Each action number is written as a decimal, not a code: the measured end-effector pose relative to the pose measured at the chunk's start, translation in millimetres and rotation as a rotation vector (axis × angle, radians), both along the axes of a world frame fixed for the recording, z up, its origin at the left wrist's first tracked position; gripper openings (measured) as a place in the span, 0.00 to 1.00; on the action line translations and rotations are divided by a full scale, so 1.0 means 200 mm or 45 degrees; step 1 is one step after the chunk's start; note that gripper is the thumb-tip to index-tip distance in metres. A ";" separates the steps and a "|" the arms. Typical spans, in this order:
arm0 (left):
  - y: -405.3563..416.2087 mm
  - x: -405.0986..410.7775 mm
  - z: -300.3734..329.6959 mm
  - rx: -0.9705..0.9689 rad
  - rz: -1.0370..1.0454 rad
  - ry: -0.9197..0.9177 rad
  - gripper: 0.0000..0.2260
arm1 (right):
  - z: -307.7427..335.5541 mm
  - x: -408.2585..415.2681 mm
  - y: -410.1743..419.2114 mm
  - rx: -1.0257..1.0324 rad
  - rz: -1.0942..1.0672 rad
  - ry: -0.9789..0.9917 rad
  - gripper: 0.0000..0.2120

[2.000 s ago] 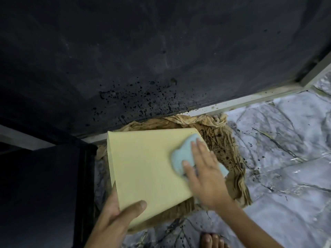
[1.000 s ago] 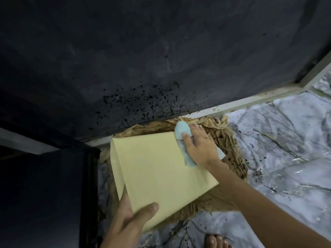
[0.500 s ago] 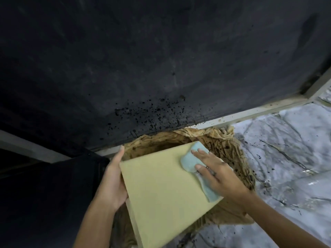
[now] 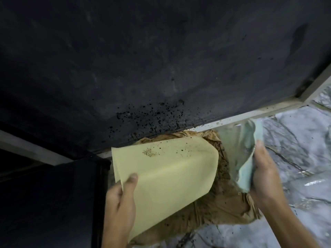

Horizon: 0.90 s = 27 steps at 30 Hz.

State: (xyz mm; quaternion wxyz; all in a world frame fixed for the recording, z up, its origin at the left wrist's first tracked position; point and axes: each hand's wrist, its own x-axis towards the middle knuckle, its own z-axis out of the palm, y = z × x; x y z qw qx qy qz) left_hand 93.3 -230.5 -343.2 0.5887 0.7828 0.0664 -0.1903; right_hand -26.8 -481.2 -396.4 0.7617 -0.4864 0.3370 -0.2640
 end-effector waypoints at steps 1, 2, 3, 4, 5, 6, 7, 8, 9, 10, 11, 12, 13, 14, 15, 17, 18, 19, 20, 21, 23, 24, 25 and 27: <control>0.01 -0.02 -0.01 -0.050 0.020 0.069 0.10 | 0.08 0.02 0.05 -0.132 0.114 0.053 0.27; 0.03 -0.03 -0.02 -0.112 0.037 0.145 0.07 | 0.14 0.05 0.11 -0.267 0.223 0.138 0.27; 0.03 -0.03 -0.02 -0.157 0.030 0.205 0.07 | 0.19 0.10 0.18 -0.358 0.336 0.189 0.26; 0.05 -0.03 -0.04 -0.178 -0.006 0.226 0.10 | 0.23 0.15 0.26 -0.430 0.481 0.181 0.26; 0.06 -0.02 -0.05 -0.175 -0.017 0.236 0.12 | 0.24 0.20 0.34 -0.538 0.629 0.188 0.26; 0.06 -0.01 -0.06 -0.184 -0.037 0.224 0.14 | 0.25 0.25 0.43 -0.708 0.771 0.183 0.25; 0.05 -0.01 -0.05 -0.175 -0.056 0.202 0.16 | 0.22 0.29 0.49 -0.922 0.880 0.177 0.24; 0.05 -0.02 -0.05 -0.182 -0.106 0.167 0.18 | 0.19 0.34 0.55 -1.142 0.959 0.185 0.22; 0.04 -0.03 -0.05 -0.167 -0.121 0.147 0.20 | 0.17 0.39 0.59 -1.329 0.980 0.209 0.22; 0.05 -0.04 -0.06 -0.166 -0.102 0.128 0.20 | 0.16 0.42 0.61 -1.409 1.006 0.250 0.23; 0.06 -0.05 -0.07 -0.174 -0.056 0.136 0.20 | 0.16 0.45 0.61 -1.406 1.060 0.308 0.24; 0.08 -0.06 -0.09 -0.189 -0.010 0.157 0.19 | 0.15 0.47 0.59 -1.390 1.122 0.373 0.25; 0.09 -0.06 -0.10 -0.186 0.044 0.185 0.18 | 0.12 0.49 0.57 -1.399 1.164 0.477 0.26; 0.10 -0.07 -0.11 -0.189 0.084 0.197 0.16 | 0.10 0.49 0.52 -1.408 1.180 0.603 0.28; 0.11 -0.07 -0.11 -0.180 0.119 0.195 0.13 | 0.07 0.49 0.47 -1.395 1.173 0.726 0.29; 0.09 -0.07 -0.10 -0.178 0.120 0.219 0.10 | 0.04 0.47 0.37 -1.322 1.101 0.933 0.31; 0.08 -0.07 -0.09 -0.165 0.091 0.249 0.10 | 0.04 0.45 0.35 -1.311 1.084 0.981 0.31; 0.07 -0.07 -0.08 -0.146 0.063 0.267 0.12 | 0.06 0.45 0.37 -1.347 1.105 0.978 0.31; 0.06 -0.07 -0.07 -0.139 0.063 0.264 0.13 | 0.10 0.46 0.41 -1.418 1.147 0.924 0.30; 0.06 -0.07 -0.07 -0.128 0.061 0.243 0.14 | 0.13 0.48 0.49 -1.497 1.183 0.813 0.28; 0.05 -0.08 -0.05 -0.134 0.038 0.182 0.22 | 0.19 0.51 0.63 -1.557 1.203 0.541 0.25; 0.06 -0.08 -0.05 -0.137 0.047 0.168 0.26 | 0.21 0.51 0.68 -1.524 1.197 0.465 0.25; 0.06 -0.09 -0.06 -0.131 0.065 0.169 0.27 | 0.20 0.49 0.71 -1.495 1.179 0.425 0.26; 0.06 -0.10 -0.05 -0.109 0.083 0.155 0.17 | 0.13 0.43 0.66 -1.497 1.107 0.446 0.26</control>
